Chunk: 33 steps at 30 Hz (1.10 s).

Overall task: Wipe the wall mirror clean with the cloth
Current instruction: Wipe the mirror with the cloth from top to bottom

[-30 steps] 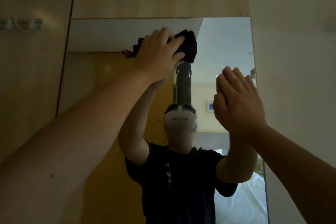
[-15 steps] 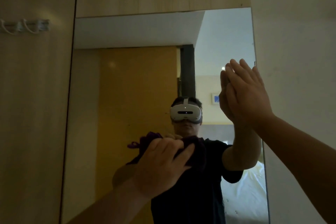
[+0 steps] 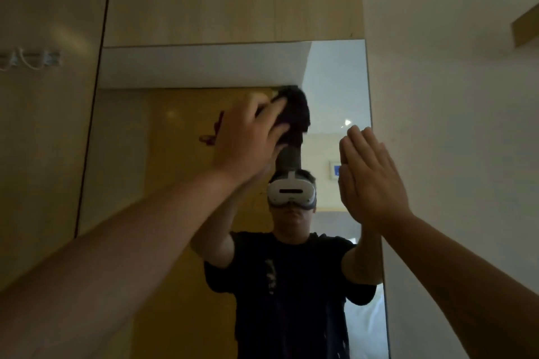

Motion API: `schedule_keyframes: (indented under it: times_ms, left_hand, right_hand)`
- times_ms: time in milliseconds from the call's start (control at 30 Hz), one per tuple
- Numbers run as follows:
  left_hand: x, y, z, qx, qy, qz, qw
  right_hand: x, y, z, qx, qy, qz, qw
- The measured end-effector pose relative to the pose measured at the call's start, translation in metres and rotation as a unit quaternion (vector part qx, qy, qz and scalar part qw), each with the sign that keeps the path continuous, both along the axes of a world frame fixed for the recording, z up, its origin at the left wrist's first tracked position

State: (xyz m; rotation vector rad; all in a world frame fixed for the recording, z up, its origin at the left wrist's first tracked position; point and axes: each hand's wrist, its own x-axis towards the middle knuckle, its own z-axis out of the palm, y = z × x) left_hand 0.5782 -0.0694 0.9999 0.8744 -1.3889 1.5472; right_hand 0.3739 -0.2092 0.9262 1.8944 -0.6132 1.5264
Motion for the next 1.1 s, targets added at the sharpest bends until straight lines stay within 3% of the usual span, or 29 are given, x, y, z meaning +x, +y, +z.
schedule_keyframes:
  times_ms: [167, 333, 500, 733, 1000, 1100]
  left_hand:
    - [-0.048, -0.015, 0.121, 0.024, 0.044, 0.037, 0.998]
    - [-0.050, -0.036, 0.140, 0.095, -0.002, 0.133, 0.987]
    - [-0.033, -0.043, 0.068, 0.055, -0.095, 0.094, 0.990]
    - [-0.014, -0.026, -0.078, 0.072, -0.086, 0.095, 0.989]
    - [-0.005, -0.022, -0.195, 0.098, -0.126, 0.111, 0.981]
    - [-0.004, -0.022, -0.204, 0.100, -0.127, 0.116, 0.980]
  right_hand:
    - [0.000, -0.001, 0.001, -0.004, -0.004, 0.008, 1.000]
    - [0.000, -0.001, 0.002, -0.015, -0.005, 0.019, 1.000]
    - [-0.001, -0.002, 0.000, -0.027, -0.010, 0.037, 0.999]
    - [-0.003, -0.004, -0.001, -0.006, -0.040, 0.117, 0.992]
    - [-0.013, 0.003, 0.004, -0.007, -0.066, 0.122, 0.990]
    - [-0.039, -0.004, 0.015, 0.026, -0.094, 0.073, 0.993]
